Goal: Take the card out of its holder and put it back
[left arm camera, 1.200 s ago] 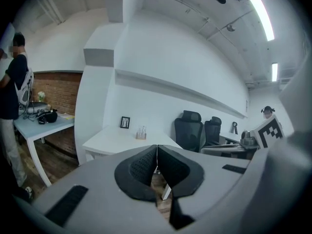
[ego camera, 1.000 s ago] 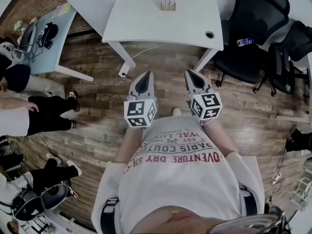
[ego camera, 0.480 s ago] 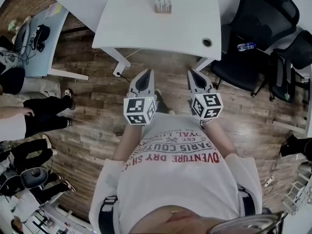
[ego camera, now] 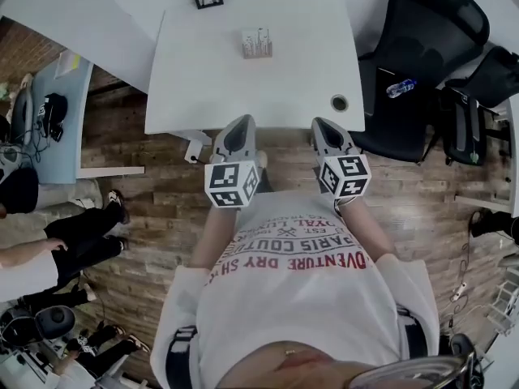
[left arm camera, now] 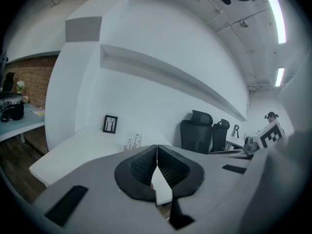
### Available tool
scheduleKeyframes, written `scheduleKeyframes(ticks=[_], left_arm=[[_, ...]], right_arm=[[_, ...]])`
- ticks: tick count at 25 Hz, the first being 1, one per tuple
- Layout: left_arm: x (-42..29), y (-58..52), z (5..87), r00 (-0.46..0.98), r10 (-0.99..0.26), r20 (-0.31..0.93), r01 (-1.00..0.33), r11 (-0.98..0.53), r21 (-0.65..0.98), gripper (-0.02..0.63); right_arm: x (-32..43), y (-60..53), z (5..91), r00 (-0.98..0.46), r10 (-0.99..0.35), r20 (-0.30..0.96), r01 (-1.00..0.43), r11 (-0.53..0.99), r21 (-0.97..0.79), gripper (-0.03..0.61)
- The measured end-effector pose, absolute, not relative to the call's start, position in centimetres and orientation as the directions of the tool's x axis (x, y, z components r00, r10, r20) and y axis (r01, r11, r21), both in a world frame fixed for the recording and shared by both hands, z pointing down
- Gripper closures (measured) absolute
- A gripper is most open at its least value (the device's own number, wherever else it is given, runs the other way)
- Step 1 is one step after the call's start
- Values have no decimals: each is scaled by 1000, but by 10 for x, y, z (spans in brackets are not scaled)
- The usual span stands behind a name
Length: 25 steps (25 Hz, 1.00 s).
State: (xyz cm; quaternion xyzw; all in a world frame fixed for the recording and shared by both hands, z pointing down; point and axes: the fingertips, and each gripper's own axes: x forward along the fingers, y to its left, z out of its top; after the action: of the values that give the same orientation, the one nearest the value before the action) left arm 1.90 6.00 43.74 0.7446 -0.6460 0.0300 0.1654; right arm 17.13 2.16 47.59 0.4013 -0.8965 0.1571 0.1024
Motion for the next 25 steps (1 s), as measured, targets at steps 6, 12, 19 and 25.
scheduleKeyframes(ticks=[6, 12, 19, 25], left_arm=[[-38, -21, 442, 212, -938, 273, -963, -153, 223, 589], [-79, -91, 443, 250, -929, 273, -955, -190, 228, 589], [-117, -136, 456, 256, -918, 305, -952, -184, 244, 589], [-131, -151, 473, 217, -913, 344, -960, -136, 245, 589]], right_arm=[[120, -52, 475, -620, -714, 325, -783, 590, -197, 554], [77, -114, 475, -602, -729, 325, -798, 569, -201, 552], [39, -164, 479, -605, -725, 328, -795, 568, -211, 552], [27, -188, 482, -628, -711, 315, -777, 593, -212, 552]])
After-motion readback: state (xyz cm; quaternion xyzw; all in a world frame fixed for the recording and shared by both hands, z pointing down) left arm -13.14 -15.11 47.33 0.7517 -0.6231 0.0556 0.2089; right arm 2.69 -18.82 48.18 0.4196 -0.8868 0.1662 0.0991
